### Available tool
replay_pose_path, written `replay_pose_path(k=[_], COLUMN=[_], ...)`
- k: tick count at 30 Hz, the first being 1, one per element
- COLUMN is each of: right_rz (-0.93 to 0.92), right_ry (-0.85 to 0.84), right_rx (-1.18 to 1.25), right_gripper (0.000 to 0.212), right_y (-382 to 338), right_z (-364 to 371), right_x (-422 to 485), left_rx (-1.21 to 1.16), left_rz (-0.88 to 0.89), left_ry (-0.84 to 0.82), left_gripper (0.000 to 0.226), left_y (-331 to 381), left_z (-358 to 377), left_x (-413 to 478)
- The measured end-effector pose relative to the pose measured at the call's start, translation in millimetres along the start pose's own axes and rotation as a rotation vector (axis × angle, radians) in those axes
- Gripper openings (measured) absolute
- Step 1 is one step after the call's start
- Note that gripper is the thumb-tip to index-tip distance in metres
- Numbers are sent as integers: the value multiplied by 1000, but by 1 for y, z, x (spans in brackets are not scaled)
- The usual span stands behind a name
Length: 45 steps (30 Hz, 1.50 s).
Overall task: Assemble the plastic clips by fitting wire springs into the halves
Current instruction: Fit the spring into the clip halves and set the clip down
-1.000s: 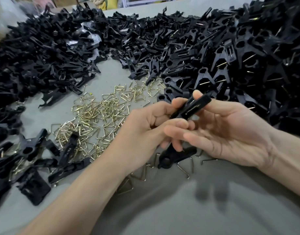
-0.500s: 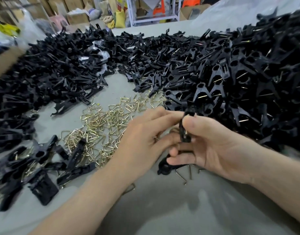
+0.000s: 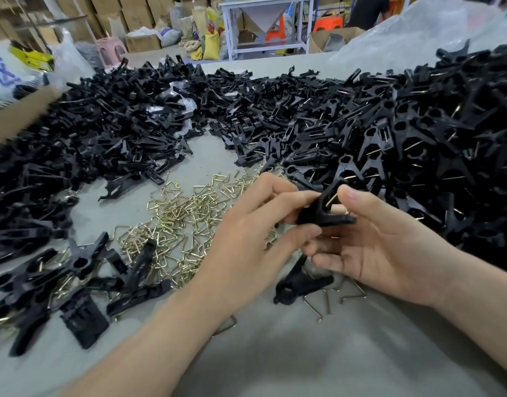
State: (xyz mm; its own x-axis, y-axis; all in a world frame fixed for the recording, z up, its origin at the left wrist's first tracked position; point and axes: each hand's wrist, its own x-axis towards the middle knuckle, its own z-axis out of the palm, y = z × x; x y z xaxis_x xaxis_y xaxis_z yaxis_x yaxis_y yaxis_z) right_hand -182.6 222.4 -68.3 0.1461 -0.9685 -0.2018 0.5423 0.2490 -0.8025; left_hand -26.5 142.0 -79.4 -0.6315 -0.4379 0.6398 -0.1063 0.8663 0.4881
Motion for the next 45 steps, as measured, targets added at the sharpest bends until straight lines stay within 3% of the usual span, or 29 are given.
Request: replay_pose_path(k=[13,19,24,38,45], right_rz=[-51,-6,-23,-136,-126], right_ry=[5,-36,-51,-35,14], right_rx=[55,41,12,2,-35], right_gripper=[56,69,51,48,26], right_y=[4,7,7,13,10], right_z=[1,2,3,8,15], right_x=[-2,0,-1,-1,-3], left_rx=[-96,-98,-102,-139,-122], left_rz=[-73,-101,-93,-64,-64], left_ry=[-6,-17,-9,-47,-78], left_gripper=[30,31,30,20,28], left_y=[4,5,6,7,5], left_z=[2,4,4,2,0], left_x=[-1,-3,-4,-2,-2])
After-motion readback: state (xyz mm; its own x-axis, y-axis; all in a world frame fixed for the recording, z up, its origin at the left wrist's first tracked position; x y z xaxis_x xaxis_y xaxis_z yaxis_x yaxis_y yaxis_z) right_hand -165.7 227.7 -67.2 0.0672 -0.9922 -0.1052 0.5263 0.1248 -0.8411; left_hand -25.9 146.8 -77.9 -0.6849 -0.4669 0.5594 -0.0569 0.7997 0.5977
